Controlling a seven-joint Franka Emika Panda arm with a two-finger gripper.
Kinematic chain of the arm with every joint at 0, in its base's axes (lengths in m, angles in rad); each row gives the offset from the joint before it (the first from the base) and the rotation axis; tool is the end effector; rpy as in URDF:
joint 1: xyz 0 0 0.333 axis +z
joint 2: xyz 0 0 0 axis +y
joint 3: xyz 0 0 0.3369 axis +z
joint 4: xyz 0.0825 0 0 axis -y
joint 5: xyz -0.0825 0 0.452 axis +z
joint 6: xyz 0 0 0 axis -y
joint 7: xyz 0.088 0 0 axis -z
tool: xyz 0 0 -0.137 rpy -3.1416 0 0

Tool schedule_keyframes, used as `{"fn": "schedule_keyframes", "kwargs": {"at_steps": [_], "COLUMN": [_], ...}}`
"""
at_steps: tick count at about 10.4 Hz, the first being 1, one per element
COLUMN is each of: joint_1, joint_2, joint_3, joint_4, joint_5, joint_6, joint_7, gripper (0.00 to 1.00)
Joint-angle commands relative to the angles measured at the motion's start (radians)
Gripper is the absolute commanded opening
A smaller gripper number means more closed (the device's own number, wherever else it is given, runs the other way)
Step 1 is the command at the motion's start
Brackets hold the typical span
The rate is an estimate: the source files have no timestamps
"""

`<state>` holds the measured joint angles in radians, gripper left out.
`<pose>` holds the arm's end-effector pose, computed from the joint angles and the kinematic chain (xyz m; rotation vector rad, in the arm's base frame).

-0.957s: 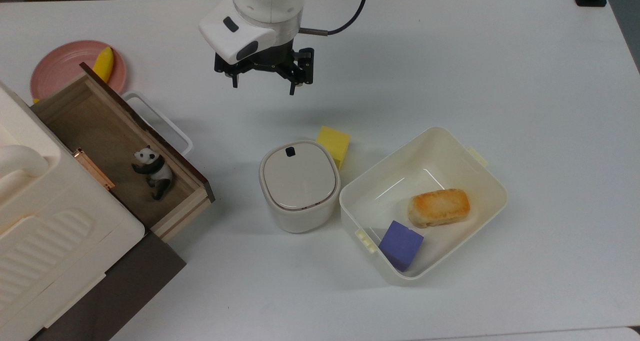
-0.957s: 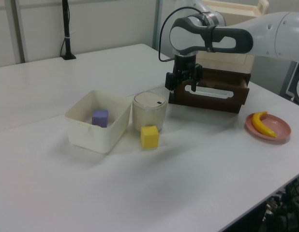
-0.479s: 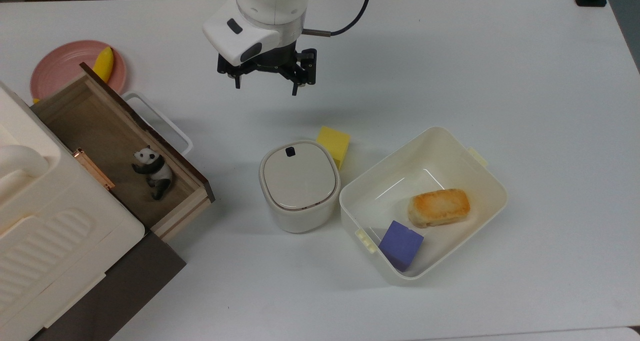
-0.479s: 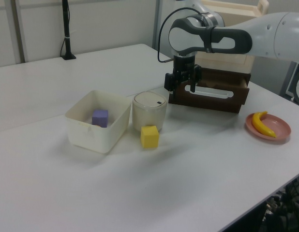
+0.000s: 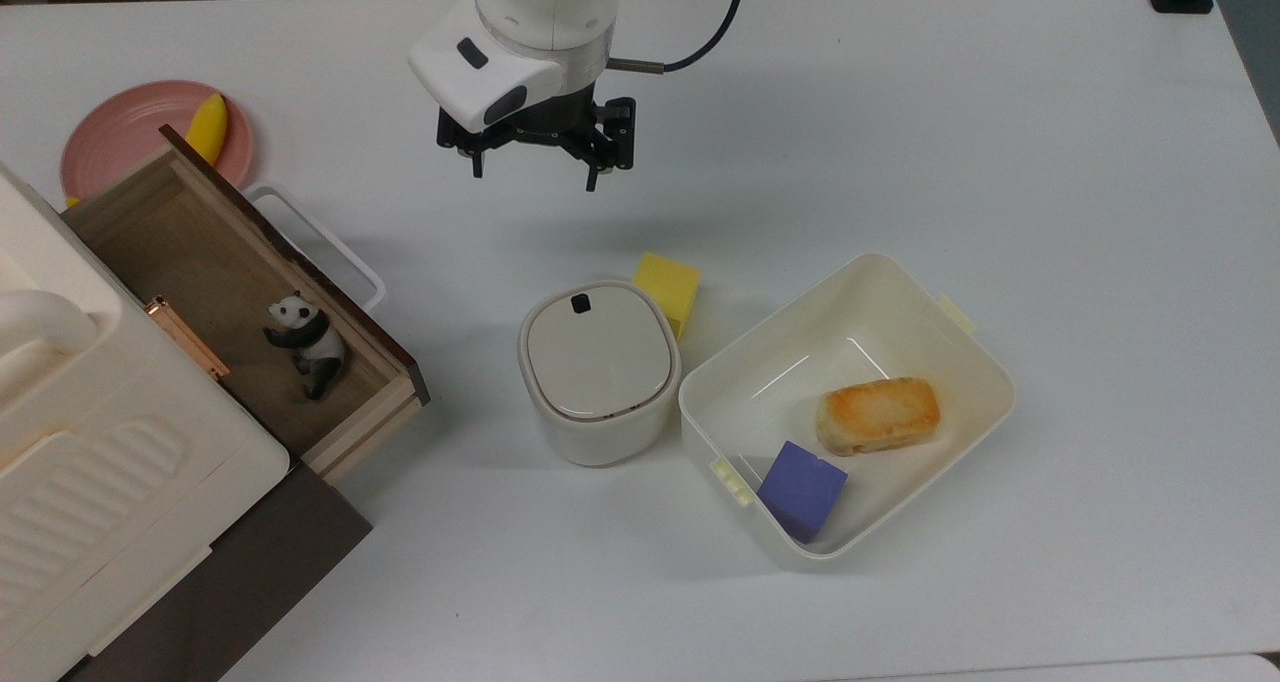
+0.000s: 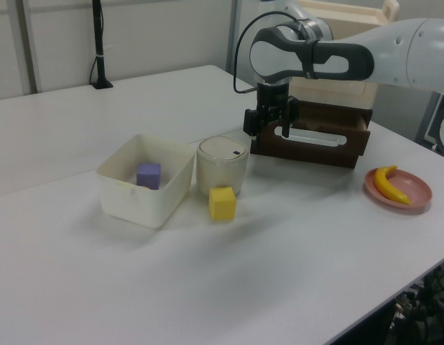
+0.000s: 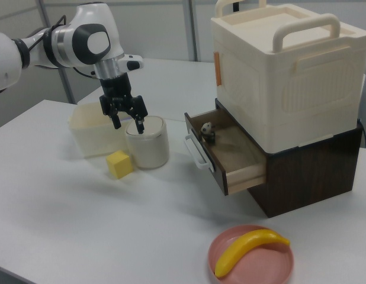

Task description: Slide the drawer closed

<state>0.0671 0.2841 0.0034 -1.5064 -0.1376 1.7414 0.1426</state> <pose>0.7136 0.0336 0.4752 3.0019 -0.0683 -0.0519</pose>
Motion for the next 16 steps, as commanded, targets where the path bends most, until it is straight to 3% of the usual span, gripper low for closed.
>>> {"fn": "schedule_keyframes", "kwargs": {"at_steps": [1, 9, 14, 16], "joint_1": [0.023, 0.04, 0.025, -0.025], "joint_2": [-0.01, 0.001, 0.001, -0.003], "joint_3": [-0.005, -0.005, -0.016, -0.017], "joint_4": [-0.009, -0.024, -0.014, -0.014], "joint_5": [0.026, 0.023, 0.027, 0.044], "joint_6": [-0.011, 0.052, 0.055, 0.072], "joint_7": [-0.018, -0.023, -0.074, -0.061], "gripper": [1.0, 1.0, 0.8, 0.59]}}
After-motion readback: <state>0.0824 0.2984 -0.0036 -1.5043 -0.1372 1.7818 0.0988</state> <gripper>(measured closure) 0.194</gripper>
